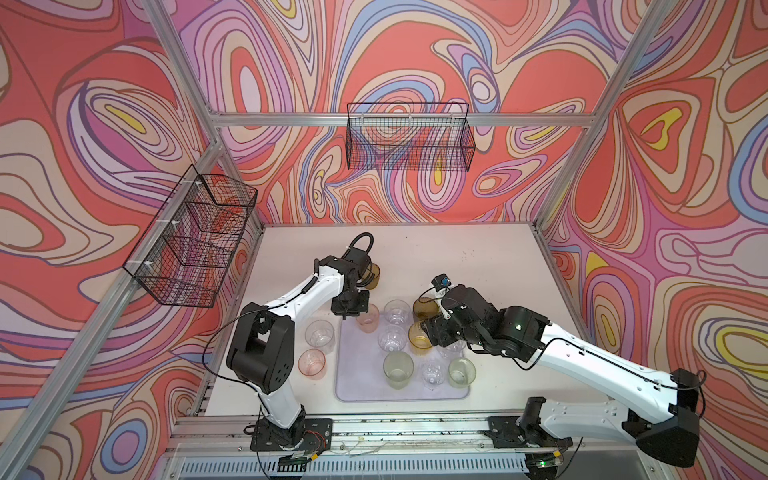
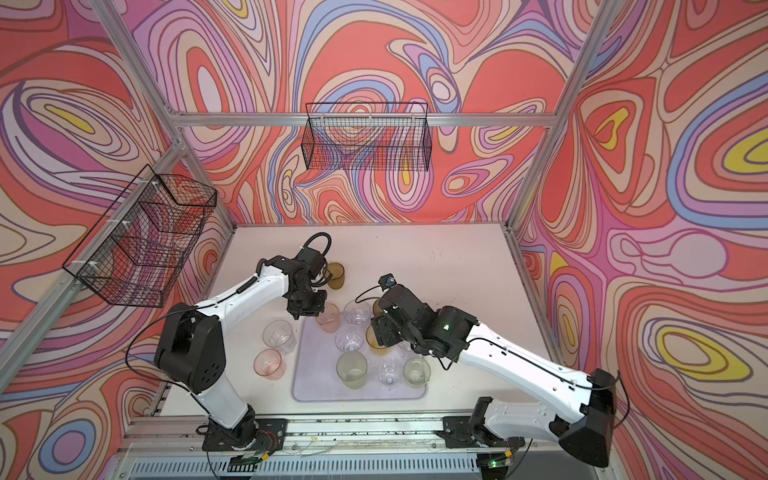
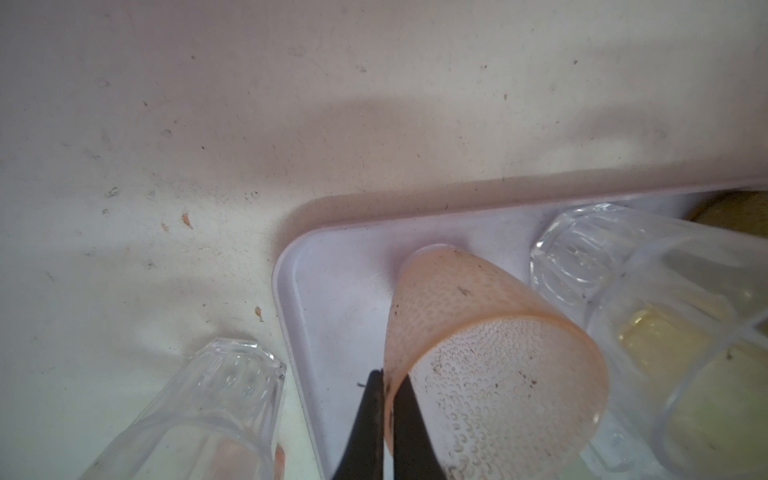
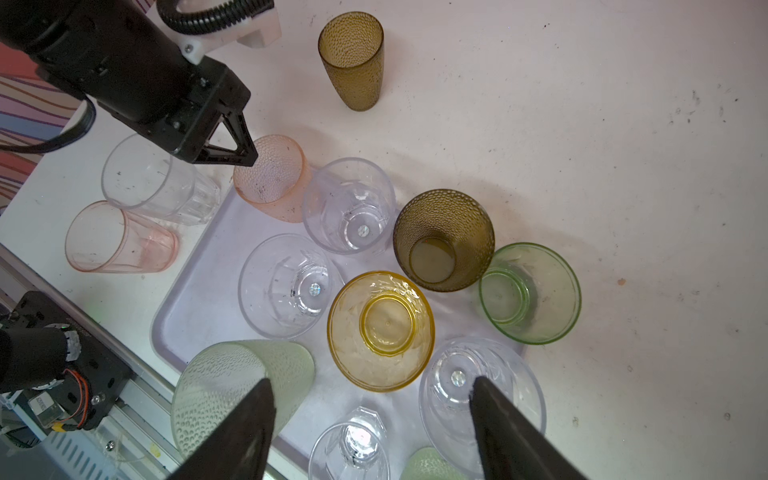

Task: Place the glasses into the tray
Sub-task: 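Open the left gripper to release the pink frosted cup on the tray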

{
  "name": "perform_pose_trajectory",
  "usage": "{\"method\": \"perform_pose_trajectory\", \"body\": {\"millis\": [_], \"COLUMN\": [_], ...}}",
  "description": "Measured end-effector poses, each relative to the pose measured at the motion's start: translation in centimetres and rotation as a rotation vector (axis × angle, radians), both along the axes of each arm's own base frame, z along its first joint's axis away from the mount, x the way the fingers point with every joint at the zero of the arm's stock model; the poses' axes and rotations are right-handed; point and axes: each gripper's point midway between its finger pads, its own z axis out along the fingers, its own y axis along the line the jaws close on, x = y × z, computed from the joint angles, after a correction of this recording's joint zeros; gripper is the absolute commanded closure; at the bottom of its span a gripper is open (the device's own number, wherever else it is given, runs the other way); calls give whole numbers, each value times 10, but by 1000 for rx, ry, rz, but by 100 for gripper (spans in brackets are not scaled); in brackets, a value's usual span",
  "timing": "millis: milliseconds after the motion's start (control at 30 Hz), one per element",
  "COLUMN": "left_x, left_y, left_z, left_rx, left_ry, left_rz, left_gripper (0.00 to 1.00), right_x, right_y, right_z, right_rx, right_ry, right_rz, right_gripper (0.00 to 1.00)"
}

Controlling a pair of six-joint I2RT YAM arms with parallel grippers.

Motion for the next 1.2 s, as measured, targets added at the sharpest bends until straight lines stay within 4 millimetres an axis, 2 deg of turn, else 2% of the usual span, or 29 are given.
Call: {"method": "perform_pose_trajectory", "body": {"millis": [400, 800, 1200], "left_x": [4, 3, 8], "left_y": [-5, -8, -9], "left_z": [-3, -3, 4], "left_rx": [2, 11, 6], "left_ry": [1, -7, -21], "left_rz": [-9, -20, -20], "left_gripper": [100, 87, 82], "right_x": [0, 0, 0], "right_y": [0, 0, 0], "right_z": [0, 0, 0], "right_rx": [-1, 0, 0], "right_ry": [0, 1, 2], "right_rz": [0, 0, 2], "right_gripper": [23, 23, 23]}}
